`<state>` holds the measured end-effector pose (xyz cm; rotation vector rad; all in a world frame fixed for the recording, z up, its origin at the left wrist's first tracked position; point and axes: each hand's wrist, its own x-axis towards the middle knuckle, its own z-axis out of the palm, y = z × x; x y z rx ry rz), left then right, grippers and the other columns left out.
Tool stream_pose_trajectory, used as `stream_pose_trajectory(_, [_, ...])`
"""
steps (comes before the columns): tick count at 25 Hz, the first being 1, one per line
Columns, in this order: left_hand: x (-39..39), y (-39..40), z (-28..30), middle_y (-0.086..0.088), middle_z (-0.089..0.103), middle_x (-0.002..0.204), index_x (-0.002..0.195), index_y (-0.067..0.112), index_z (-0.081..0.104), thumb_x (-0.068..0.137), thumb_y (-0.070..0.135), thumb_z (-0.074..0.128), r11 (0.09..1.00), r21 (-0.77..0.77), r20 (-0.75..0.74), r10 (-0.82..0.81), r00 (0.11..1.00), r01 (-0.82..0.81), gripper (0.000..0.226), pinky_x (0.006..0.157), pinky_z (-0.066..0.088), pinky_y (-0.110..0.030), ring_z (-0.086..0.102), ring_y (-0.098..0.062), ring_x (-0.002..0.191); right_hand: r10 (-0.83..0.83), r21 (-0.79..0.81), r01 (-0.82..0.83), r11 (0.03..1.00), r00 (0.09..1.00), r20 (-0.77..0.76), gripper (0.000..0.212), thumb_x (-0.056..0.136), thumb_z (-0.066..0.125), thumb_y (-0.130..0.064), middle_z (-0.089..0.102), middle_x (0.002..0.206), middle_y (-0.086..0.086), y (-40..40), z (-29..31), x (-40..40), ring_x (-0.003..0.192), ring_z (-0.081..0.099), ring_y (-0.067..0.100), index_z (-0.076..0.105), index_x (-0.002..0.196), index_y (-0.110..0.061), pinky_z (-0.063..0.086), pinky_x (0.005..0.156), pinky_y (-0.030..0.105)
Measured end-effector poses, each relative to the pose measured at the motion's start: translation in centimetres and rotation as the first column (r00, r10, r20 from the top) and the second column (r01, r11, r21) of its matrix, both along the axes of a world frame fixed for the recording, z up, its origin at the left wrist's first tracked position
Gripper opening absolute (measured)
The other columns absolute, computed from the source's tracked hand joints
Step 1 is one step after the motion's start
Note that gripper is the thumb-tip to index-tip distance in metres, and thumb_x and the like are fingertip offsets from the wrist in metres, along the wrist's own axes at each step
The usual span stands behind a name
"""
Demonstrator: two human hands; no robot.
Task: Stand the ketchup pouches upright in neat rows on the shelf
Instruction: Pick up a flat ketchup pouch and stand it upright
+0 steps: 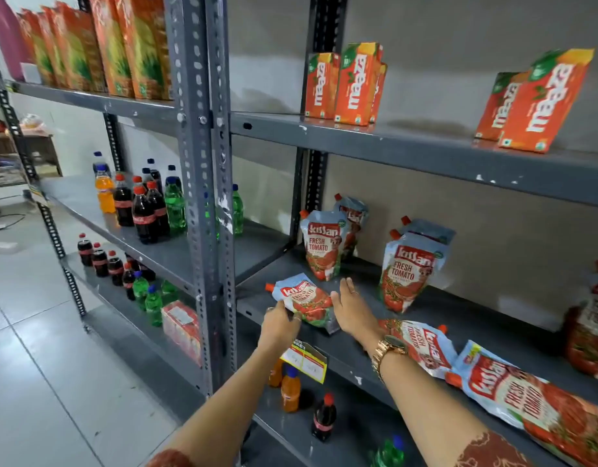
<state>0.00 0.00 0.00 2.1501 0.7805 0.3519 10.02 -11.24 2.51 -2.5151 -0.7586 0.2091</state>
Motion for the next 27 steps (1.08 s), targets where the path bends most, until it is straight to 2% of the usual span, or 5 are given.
stream_pose_trajectory(4, [1.1, 0.5, 0.1, -0.020, 0.061, 0.118, 0.112, 0.004, 0.056, 0.094, 0.022, 0.049, 0.992, -0.128, -0.013, 0.009, 1.000, -0.011, 0.027, 0.080, 0.044, -0.032, 0.057, -0.033, 0.100, -0.065, 0.069, 0.074, 0.995, 0.991, -0.114, 0.048, 0.100, 0.026, -0.028, 0.038, 0.148, 0.019, 1.0, -0.9, 0.1, 0.137, 0.037, 0.031, 0.037, 0.138, -0.001, 0.031, 0.111, 0.038])
stream_pose_trajectory(9, [1.9, 2.6, 0.4, -0.021, 0.062, 0.123, 0.115, 0.001, 0.060, 0.092, 0.021, 0.054, 0.962, -0.251, 0.026, 0.116, 0.993, -0.105, 0.031, 0.089, 0.047, -0.033, 0.059, -0.029, 0.103, -0.197, 0.085, 0.204, 0.975, 0.976, -0.088, 0.033, 0.082, 0.050, -0.025, 0.062, 0.069, 0.017, 1.5, 0.0, -0.1, 0.074, 0.064, 0.034, 0.050, 0.054, -0.008, 0.050, 0.064, 0.038])
stream_pose_trajectory(12, [2.3, 4.4, 0.3, -0.020, 0.066, 0.117, 0.114, -0.001, 0.062, 0.085, 0.022, 0.064, 0.918, -0.357, -0.024, 0.176, 0.984, -0.173, 0.037, 0.086, 0.051, -0.035, 0.062, -0.027, 0.092, -0.190, 0.109, 0.264, 0.958, 0.875, -0.445, 0.038, 0.084, 0.058, -0.034, 0.067, 0.063, 0.014, 1.6, 0.2, -1.0, 0.054, 0.067, 0.026, 0.063, 0.067, -0.001, 0.062, 0.066, 0.041])
stream_pose_trajectory(19, [2.1, 4.8, 0.6, -0.021, 0.067, 0.111, 0.102, -0.001, 0.061, 0.077, 0.006, 0.073, 0.785, -0.587, -0.047, 0.212, 0.976, -0.199, 0.029, 0.084, 0.058, -0.044, 0.066, -0.032, 0.088, -0.068, 0.313, 0.520, 0.795, 0.589, -0.806, 0.031, 0.083, 0.066, -0.014, 0.059, 0.116, 0.018, 2.2, -0.2, -2.4, 0.107, 0.061, 0.034, 0.047, 0.107, -0.006, 0.054, 0.084, 0.040])
stream_pose_trajectory(27, [4.3, 3.8, 2.7, -0.012, 0.066, 0.114, 0.110, 0.006, 0.058, 0.078, -0.016, 0.061, 0.777, -0.630, 0.266, 0.201, 0.943, 0.012, 0.038, 0.078, 0.054, -0.032, 0.060, -0.021, 0.103, -0.215, 0.523, 0.476, 0.707, 0.849, -0.482, 0.022, 0.079, 0.070, -0.007, 0.060, 0.095, 0.005, 1.3, 0.3, -2.2, 0.092, 0.061, 0.022, 0.050, 0.087, -0.010, 0.050, 0.077, 0.031])
